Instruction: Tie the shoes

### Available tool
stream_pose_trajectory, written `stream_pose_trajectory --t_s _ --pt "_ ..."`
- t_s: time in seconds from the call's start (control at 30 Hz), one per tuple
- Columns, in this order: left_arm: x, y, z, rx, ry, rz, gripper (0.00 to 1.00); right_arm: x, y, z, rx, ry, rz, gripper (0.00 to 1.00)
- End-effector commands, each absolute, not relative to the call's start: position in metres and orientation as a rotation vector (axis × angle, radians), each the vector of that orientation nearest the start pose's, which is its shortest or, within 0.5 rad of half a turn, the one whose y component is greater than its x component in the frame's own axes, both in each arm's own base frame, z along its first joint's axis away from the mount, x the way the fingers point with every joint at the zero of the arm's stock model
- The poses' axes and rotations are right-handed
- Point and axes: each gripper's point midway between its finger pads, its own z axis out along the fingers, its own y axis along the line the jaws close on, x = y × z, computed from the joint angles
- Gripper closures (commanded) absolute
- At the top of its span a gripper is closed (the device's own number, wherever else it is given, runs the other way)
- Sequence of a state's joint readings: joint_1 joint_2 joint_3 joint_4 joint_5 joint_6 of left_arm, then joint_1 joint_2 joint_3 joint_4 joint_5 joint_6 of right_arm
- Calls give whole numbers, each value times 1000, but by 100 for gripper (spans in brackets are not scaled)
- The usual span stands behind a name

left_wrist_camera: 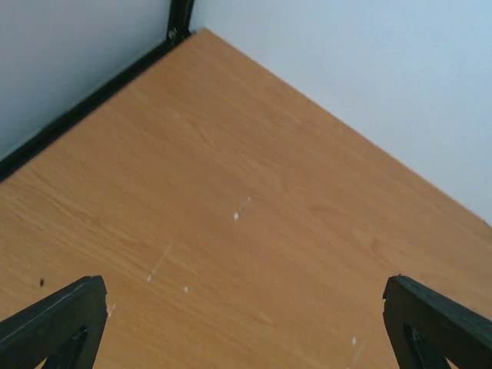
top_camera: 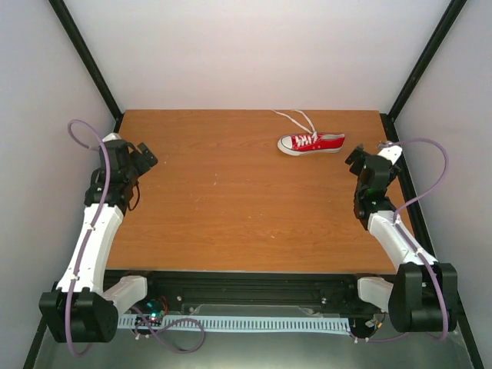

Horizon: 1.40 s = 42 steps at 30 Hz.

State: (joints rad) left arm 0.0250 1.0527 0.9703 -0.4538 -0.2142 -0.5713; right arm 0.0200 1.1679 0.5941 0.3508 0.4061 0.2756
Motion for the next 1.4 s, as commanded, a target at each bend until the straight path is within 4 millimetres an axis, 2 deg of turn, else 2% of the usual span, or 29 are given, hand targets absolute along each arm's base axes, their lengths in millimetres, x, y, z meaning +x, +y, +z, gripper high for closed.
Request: stream_pose_trajectory --t_s 0.0,0.07,0.17,0.23,0.3,0.4,0.47,0.53,0.63,0.7,0.83,0.97,1.1,1.23,1.37 --pt "332 17 281 -599 2044 -236 0 383 -45 213 487 1870 -72 0" --pt "332 -5 297 -464 2094 -332 0 394 -24 226 367 1907 -12 0" --pt "325 -38 330 -249 2126 -486 0 409 1 234 227 1983 11 0" --pt "318 -41 351 -191 2085 -486 0 420 14 237 162 2027 37 0" --pt "316 -31 361 -168 2026 -398 0 435 18 232 149 2077 45 0" --pt "318 4 353 -276 1975 -177 0 461 11 208 215 2222 -12 0" --pt "319 16 338 -304 1982 -94 0 485 6 199 260 2256 -23 0" --pt "319 18 326 -307 2015 -76 0 506 4 185 299 2271 45 0" --pt "320 6 316 -266 2048 -141 0 538 -5 164 378 2295 172 0" --pt "320 1 311 -251 2060 -177 0 559 -4 148 388 2329 256 0" --pt "318 5 311 -273 2050 -156 0 592 -9 122 435 2378 275 0" --pt "316 9 309 -287 2048 -131 0 608 -14 101 486 2390 260 2" --pt "316 6 309 -283 2043 -154 0 617 -23 85 577 2410 272 10" --pt "316 4 308 -279 2048 -170 0 611 -23 68 664 2427 290 19" --pt "316 5 309 -283 2049 -164 0 598 -30 59 749 2414 251 22"
